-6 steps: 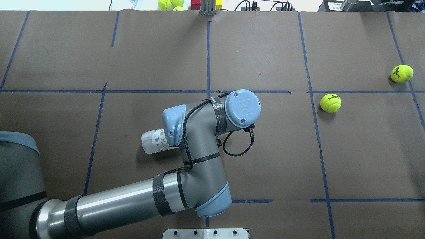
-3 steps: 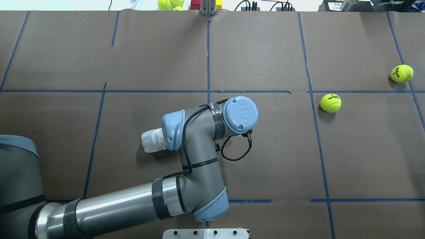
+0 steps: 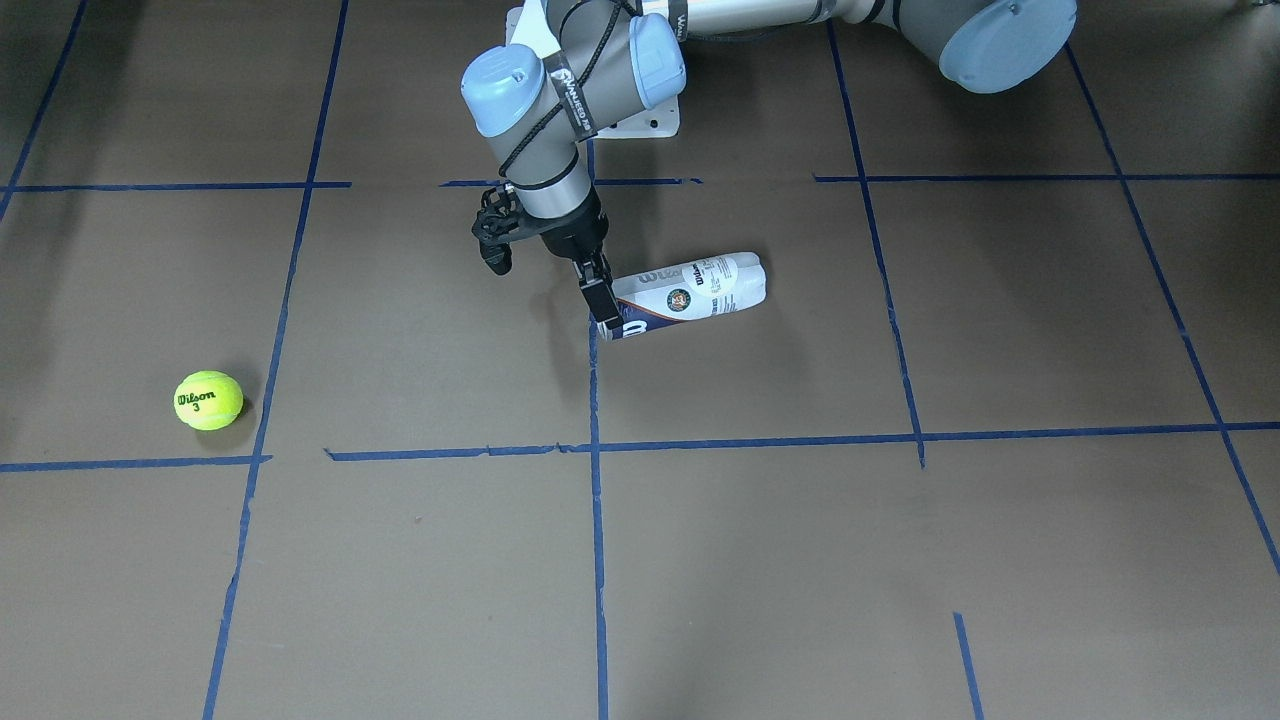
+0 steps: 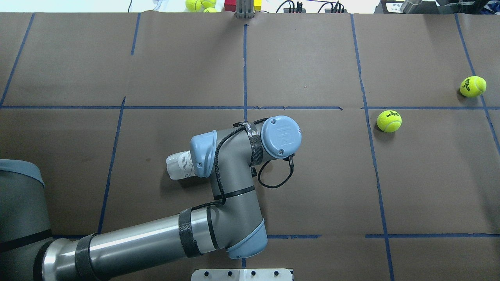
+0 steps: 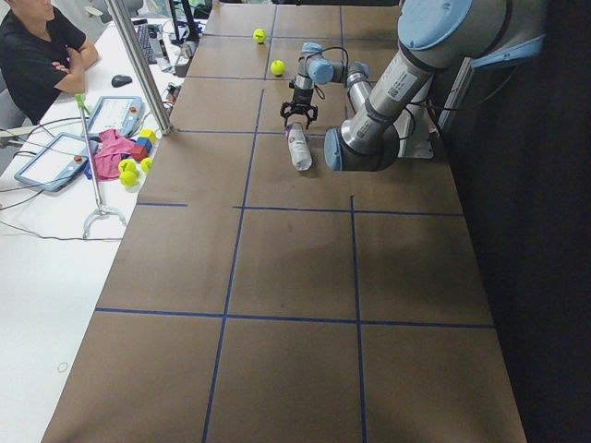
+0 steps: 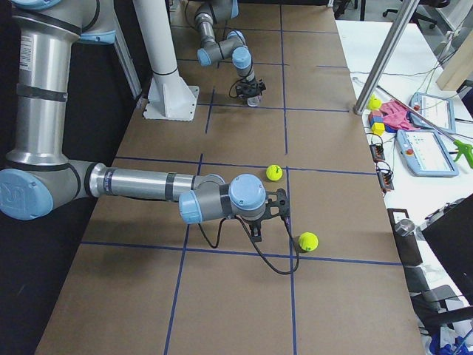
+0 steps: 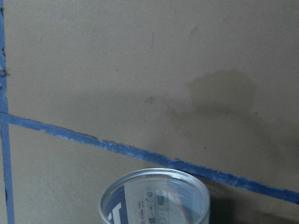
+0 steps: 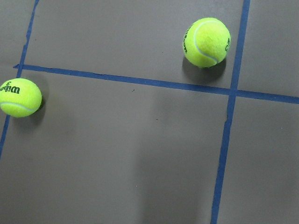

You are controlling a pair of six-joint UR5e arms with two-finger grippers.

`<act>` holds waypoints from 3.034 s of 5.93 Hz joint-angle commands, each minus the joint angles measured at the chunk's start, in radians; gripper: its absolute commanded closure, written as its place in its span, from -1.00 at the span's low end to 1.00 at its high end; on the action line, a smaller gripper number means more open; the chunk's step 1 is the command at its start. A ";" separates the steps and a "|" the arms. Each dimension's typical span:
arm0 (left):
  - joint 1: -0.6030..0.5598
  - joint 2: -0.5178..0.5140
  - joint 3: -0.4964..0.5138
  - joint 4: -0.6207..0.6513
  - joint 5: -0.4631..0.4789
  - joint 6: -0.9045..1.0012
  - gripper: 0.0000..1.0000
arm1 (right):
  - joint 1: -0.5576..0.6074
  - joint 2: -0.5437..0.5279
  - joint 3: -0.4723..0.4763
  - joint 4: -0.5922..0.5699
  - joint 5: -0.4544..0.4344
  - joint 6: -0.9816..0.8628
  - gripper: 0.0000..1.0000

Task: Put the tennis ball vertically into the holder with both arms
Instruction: 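Lift the clear tube with the left gripper and rotate it upright, then move the upright tube to the table centre with the left gripper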

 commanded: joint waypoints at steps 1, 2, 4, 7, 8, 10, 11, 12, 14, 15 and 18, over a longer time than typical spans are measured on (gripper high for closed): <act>0.000 0.001 0.038 -0.051 0.024 0.001 -0.99 | 0.000 -0.002 -0.003 -0.001 0.000 0.000 -0.99; 0.000 0.001 0.044 -0.053 0.024 0.001 -0.99 | 0.000 -0.003 -0.003 -0.001 -0.002 -0.002 -0.99; 0.000 0.007 0.052 -0.053 0.024 -0.002 -0.99 | -0.002 -0.003 -0.003 -0.001 -0.003 0.000 -0.99; 0.000 0.012 0.047 -0.047 0.024 -0.007 -0.55 | -0.003 -0.005 -0.003 -0.003 -0.002 0.000 -0.99; 0.000 0.013 0.045 -0.042 0.024 -0.005 -0.39 | -0.005 -0.006 -0.003 -0.003 0.000 0.000 -0.99; -0.008 0.010 -0.026 -0.039 0.028 -0.004 -0.22 | -0.005 -0.008 -0.003 -0.001 0.002 0.000 -0.99; -0.021 0.015 -0.154 -0.039 0.027 -0.010 -0.20 | -0.005 -0.008 -0.003 -0.001 0.002 0.001 -0.99; -0.026 0.027 -0.266 -0.059 0.027 -0.052 -0.20 | -0.005 -0.008 -0.003 -0.001 0.002 0.001 -0.99; -0.057 0.146 -0.373 -0.481 0.019 -0.178 -0.20 | -0.003 -0.003 0.009 0.000 0.000 0.001 -0.99; -0.072 0.193 -0.373 -0.691 0.016 -0.254 -0.21 | -0.003 0.000 0.038 0.000 -0.002 0.012 -0.99; -0.074 0.412 -0.363 -1.297 0.011 -0.402 -0.26 | -0.005 0.005 0.222 0.000 -0.005 0.295 -0.99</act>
